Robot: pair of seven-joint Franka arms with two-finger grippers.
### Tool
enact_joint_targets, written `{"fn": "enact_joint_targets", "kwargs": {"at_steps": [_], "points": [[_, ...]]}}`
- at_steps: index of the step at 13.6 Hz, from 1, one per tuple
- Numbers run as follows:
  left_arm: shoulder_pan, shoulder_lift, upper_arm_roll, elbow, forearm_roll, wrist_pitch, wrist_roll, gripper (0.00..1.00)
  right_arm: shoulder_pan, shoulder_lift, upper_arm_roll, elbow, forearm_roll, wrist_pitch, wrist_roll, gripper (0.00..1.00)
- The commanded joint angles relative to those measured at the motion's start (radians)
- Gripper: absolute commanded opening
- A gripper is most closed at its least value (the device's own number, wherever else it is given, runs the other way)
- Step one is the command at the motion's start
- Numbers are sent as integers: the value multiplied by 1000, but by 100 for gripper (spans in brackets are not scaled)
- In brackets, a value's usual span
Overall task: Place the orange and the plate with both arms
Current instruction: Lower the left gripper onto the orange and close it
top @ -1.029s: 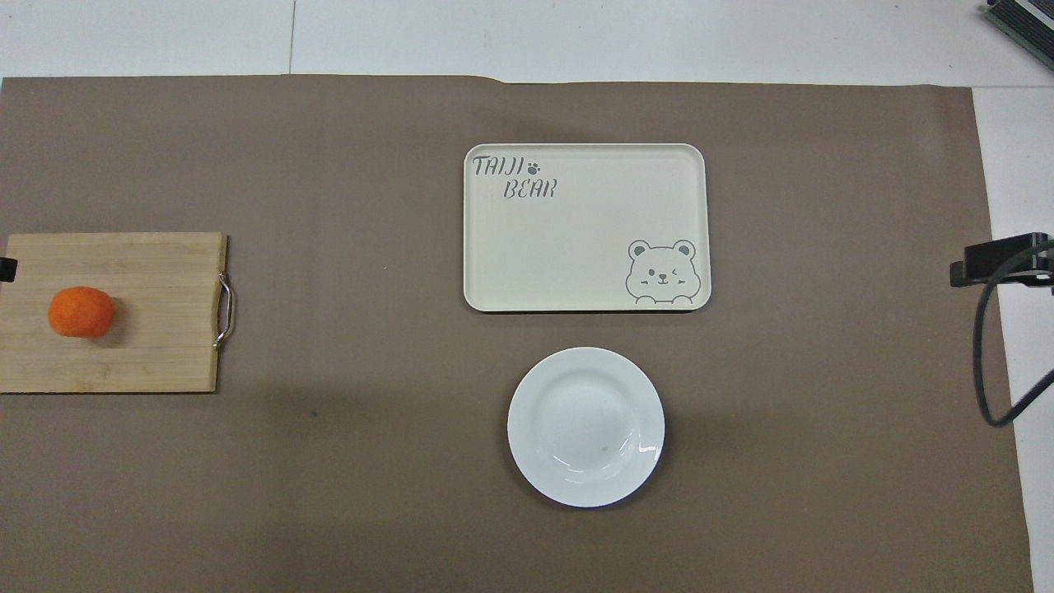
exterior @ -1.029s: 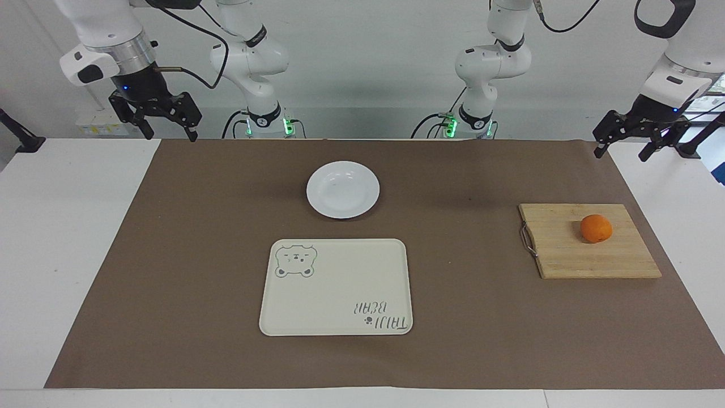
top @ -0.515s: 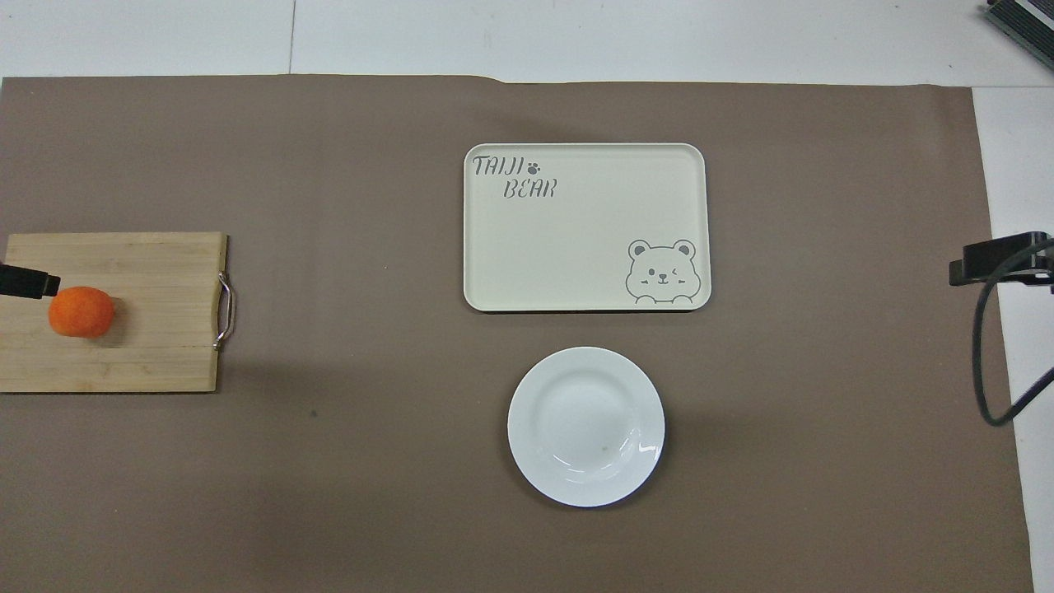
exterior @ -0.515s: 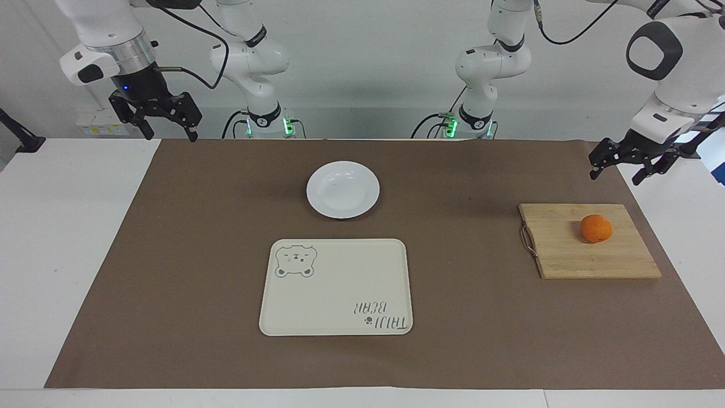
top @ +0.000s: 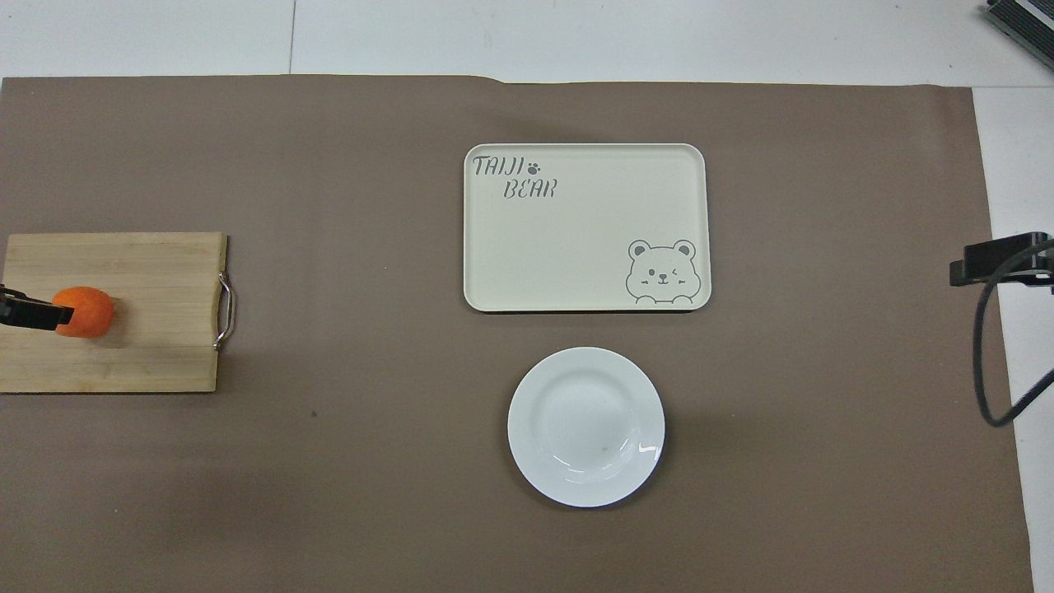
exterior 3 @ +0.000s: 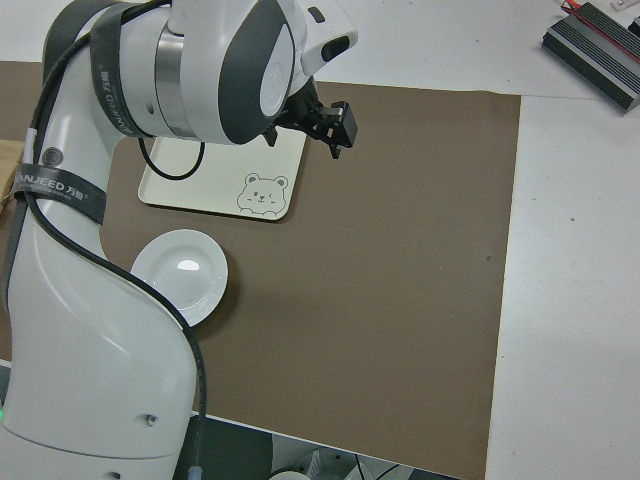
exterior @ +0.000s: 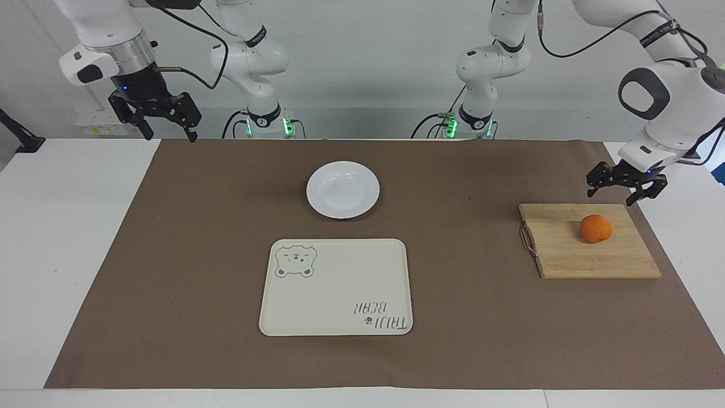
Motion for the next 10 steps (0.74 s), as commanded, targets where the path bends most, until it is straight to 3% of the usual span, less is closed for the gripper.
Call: {"fn": "enact_joint_targets", "kwargs": {"at_steps": [1, 5, 10], "points": [[32, 51, -10, -15, 3, 73, 44, 100, 1, -11, 6, -11, -6, 18, -3, 100], [50, 117, -10, -39, 3, 186, 39, 100, 0, -13, 6, -17, -6, 37, -9, 100], [67, 136, -10, -78, 3, 234, 31, 100, 0, -14, 6, -20, -1, 35, -9, 100]]}}
